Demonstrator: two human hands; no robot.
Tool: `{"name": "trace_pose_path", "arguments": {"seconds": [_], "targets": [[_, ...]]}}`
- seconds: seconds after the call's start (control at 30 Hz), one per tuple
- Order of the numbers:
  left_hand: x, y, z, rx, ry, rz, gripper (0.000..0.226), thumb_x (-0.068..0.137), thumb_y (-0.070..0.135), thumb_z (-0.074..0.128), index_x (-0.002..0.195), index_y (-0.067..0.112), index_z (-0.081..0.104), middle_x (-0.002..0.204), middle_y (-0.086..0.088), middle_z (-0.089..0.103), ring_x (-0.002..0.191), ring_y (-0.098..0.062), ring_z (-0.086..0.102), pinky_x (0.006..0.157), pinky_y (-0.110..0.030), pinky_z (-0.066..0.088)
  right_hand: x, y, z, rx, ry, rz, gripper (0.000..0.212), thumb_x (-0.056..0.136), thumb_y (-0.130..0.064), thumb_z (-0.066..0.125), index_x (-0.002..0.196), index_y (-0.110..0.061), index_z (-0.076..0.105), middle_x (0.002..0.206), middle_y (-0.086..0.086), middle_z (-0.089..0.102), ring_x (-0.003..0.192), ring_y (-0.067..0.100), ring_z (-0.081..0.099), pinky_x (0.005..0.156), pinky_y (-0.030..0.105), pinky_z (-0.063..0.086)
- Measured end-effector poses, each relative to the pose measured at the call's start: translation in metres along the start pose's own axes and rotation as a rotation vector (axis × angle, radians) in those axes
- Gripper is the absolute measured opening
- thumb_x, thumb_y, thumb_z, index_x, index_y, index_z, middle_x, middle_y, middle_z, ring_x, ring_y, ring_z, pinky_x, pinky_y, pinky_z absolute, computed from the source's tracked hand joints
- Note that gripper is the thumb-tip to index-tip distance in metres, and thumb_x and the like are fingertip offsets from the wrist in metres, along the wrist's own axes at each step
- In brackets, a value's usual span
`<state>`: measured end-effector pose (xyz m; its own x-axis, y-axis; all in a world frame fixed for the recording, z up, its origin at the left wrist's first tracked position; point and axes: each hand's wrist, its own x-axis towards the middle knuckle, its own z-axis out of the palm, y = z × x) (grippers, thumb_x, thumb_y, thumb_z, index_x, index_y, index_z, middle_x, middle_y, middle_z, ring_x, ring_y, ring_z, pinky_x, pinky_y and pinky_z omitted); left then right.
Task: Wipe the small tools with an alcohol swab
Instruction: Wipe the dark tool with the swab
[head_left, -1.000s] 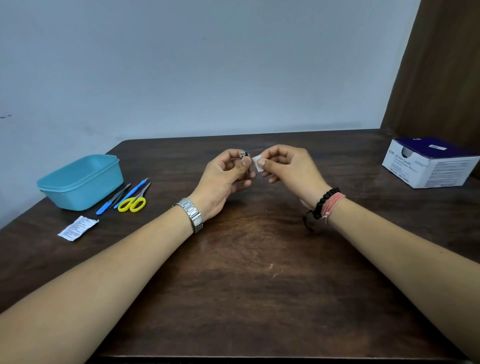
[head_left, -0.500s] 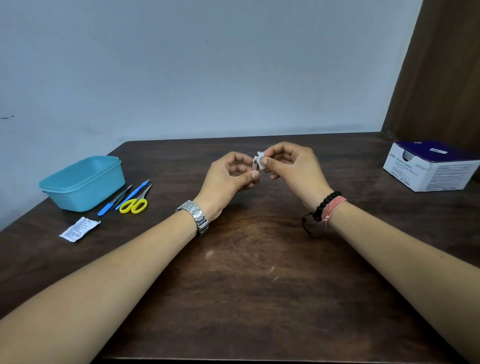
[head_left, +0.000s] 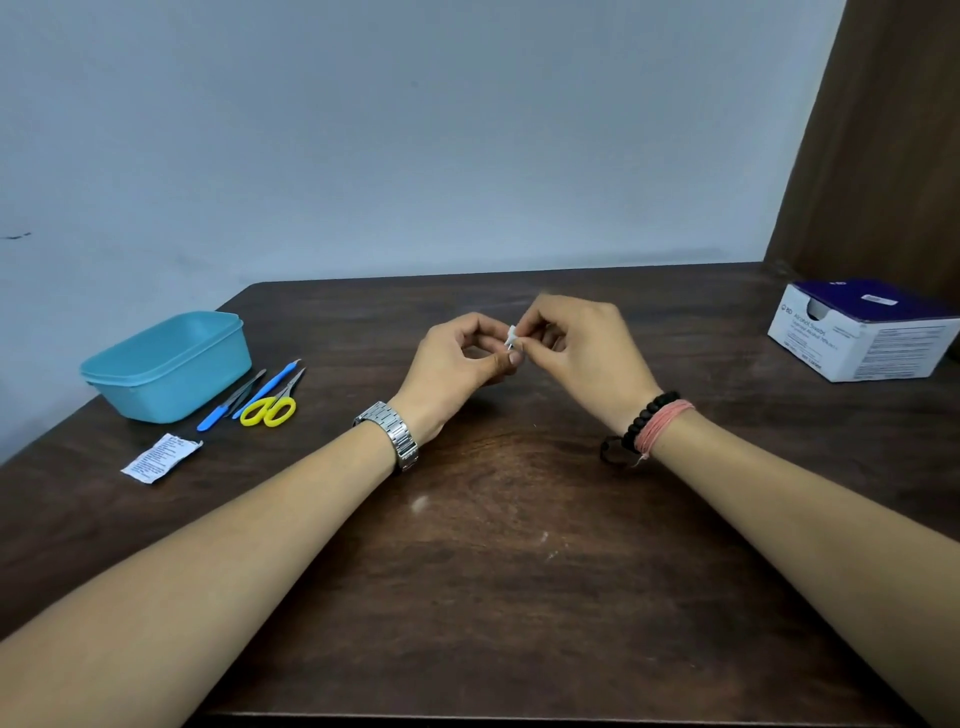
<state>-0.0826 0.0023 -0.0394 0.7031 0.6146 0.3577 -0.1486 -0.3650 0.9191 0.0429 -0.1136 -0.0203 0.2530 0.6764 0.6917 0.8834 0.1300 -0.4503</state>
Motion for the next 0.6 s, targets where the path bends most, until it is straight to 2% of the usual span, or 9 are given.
{"name": "trace_pose_path", "arguments": {"seconds": [0.1,0.23,0.3,0.43,0.6], "targets": [[0.001,-0.001,-0.002,-0.002,0.007,0.003,0.017,0.08,0.007,0.078,0.09,0.019,0.07,0.08,-0.006,0.069,0.073,-0.015,0.064,0.068,-0.027,0.052,0.004,0.001,0.0,0.035,0.04,0.052,0.006,0.08,-0.021,0.074,0.078,-0.021,0.068,0.071,-0.009,0.068,0.069,0.01,0.062,0.066,0.035,0.054],[0.001,-0.004,-0.003,-0.003,0.006,-0.012,0.018,0.079,0.009,0.08,0.092,0.02,0.072,0.081,-0.004,0.069,0.076,-0.015,0.066,0.07,-0.027,0.052,0.007,0.006,-0.007,0.188,0.102,0.237,0.008,0.084,-0.02,0.073,0.083,-0.015,0.068,0.075,-0.01,0.071,0.068,0.003,0.065,0.065,0.015,0.051],[0.001,-0.004,-0.004,0.007,0.013,-0.02,0.018,0.079,0.009,0.08,0.092,0.019,0.071,0.083,-0.005,0.069,0.077,-0.016,0.066,0.07,-0.027,0.052,0.006,0.008,-0.008,0.333,0.071,0.329,0.005,0.087,-0.015,0.069,0.089,-0.017,0.065,0.074,-0.008,0.069,0.067,0.005,0.066,0.061,0.02,0.054],[0.002,-0.002,-0.008,0.049,0.054,-0.035,0.018,0.079,0.009,0.08,0.091,0.018,0.071,0.084,-0.006,0.068,0.075,-0.016,0.065,0.069,-0.025,0.052,0.006,0.01,-0.005,0.503,0.022,0.376,0.021,0.092,0.0,0.058,0.096,-0.019,0.067,0.084,0.005,0.069,0.071,0.015,0.068,0.063,0.025,0.054],[0.0,0.007,-0.025,0.257,0.13,-0.012,0.016,0.079,0.015,0.081,0.09,0.021,0.072,0.081,0.001,0.071,0.075,-0.009,0.067,0.07,-0.024,0.057,0.003,0.007,0.001,0.576,-0.026,0.406,0.013,0.088,-0.001,0.067,0.086,-0.014,0.07,0.088,0.012,0.074,0.076,0.016,0.072,0.07,0.026,0.055]]}}
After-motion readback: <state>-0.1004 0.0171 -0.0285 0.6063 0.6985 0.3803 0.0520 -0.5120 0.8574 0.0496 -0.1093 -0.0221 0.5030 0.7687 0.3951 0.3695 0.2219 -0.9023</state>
